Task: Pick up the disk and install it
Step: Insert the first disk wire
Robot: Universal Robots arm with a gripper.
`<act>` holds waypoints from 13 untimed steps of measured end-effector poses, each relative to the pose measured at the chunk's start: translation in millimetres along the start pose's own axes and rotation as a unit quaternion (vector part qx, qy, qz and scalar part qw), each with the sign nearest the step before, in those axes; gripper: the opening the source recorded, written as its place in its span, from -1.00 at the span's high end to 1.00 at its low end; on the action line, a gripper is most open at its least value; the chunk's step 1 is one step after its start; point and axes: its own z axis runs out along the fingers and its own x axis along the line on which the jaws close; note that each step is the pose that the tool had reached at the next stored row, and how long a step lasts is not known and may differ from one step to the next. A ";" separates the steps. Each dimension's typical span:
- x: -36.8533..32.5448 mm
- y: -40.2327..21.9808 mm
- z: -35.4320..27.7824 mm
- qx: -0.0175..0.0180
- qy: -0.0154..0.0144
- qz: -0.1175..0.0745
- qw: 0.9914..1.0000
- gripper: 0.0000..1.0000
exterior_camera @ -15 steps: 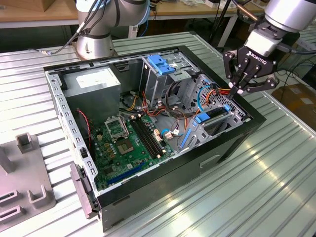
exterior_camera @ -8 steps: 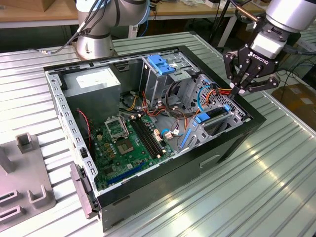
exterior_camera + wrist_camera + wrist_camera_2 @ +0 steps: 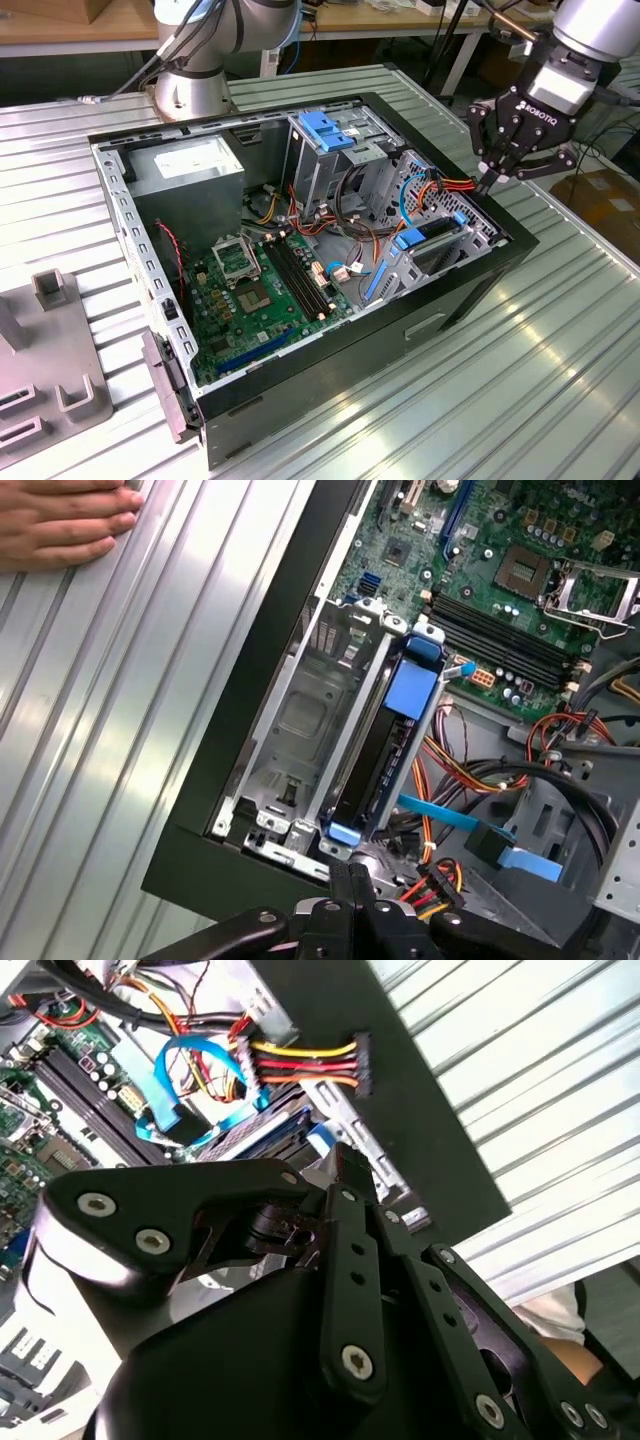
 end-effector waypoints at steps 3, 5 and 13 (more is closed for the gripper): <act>1.2 -6.0 0.2 0.000 0.000 -0.004 1.000 0.80; 1.7 -10.4 0.7 0.000 0.000 -0.013 1.000 0.80; 2.2 -12.0 2.1 -0.002 0.002 -0.101 0.995 0.80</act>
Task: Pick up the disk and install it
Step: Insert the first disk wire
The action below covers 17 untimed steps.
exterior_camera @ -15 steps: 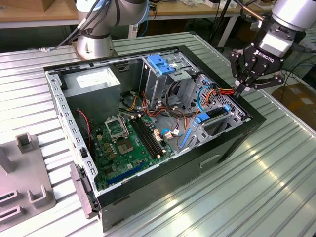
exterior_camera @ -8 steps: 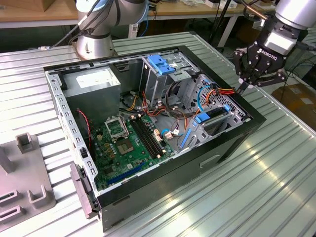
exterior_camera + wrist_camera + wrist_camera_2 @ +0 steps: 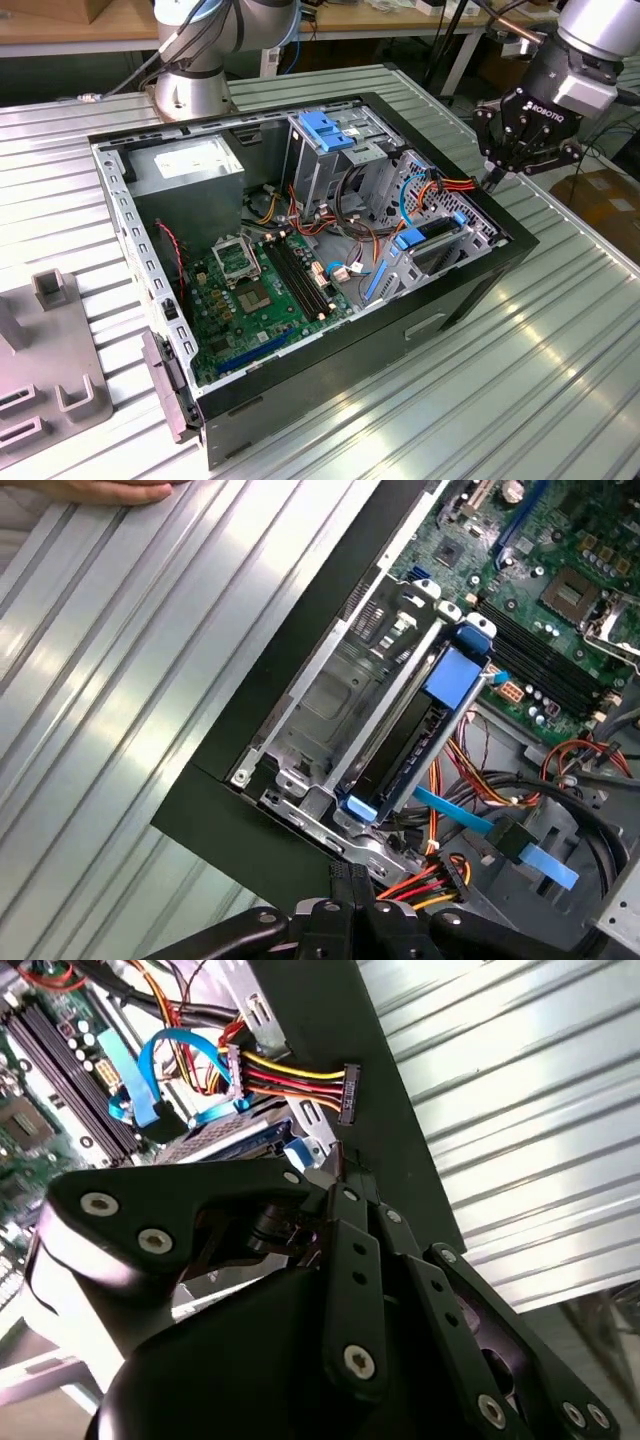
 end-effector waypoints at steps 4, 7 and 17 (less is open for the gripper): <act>0.2 -0.3 0.4 -0.001 0.001 -0.054 0.999 0.80; 1.0 -1.5 0.9 -0.002 0.002 -0.097 0.995 0.80; 3.4 -7.5 1.8 -0.003 0.003 -0.170 0.985 0.66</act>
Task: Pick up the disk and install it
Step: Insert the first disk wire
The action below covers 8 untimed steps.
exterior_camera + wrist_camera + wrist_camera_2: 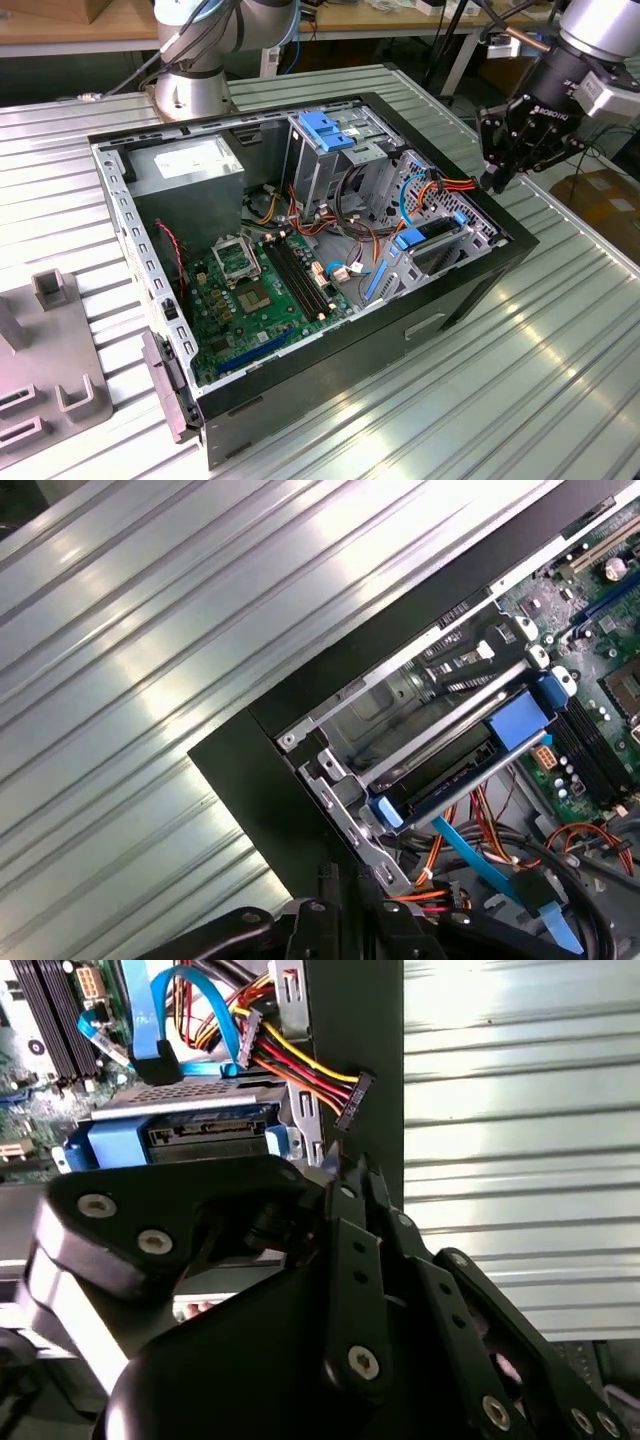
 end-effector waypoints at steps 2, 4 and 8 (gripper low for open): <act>-3.5 -5.1 0.3 0.000 0.000 -0.002 1.000 0.52; -7.7 -10.8 0.8 0.000 0.000 -0.002 1.000 0.52; -11.0 -15.8 6.2 0.000 0.000 0.000 1.000 0.52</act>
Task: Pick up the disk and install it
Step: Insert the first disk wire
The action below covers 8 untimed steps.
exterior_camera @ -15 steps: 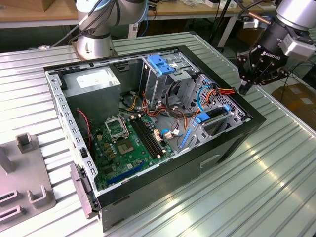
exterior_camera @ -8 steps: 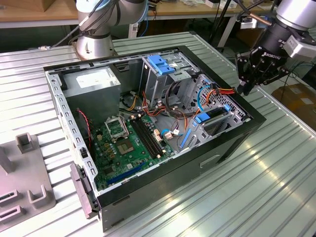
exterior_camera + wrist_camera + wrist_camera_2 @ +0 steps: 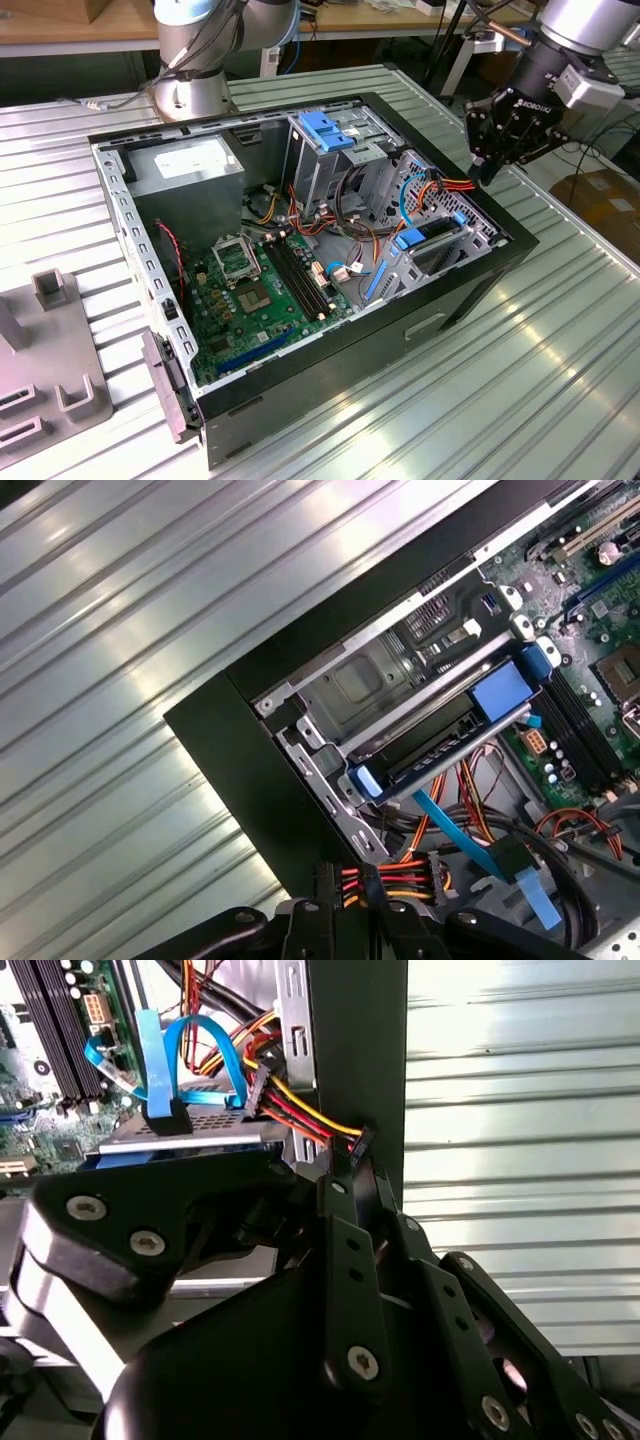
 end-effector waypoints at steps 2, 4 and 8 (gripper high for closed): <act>-0.2 -0.8 2.4 0.000 0.000 0.003 1.000 0.52; -0.2 -2.9 2.9 0.000 0.000 0.006 1.000 0.52; 0.8 -4.4 3.4 -0.001 0.002 0.007 1.000 0.52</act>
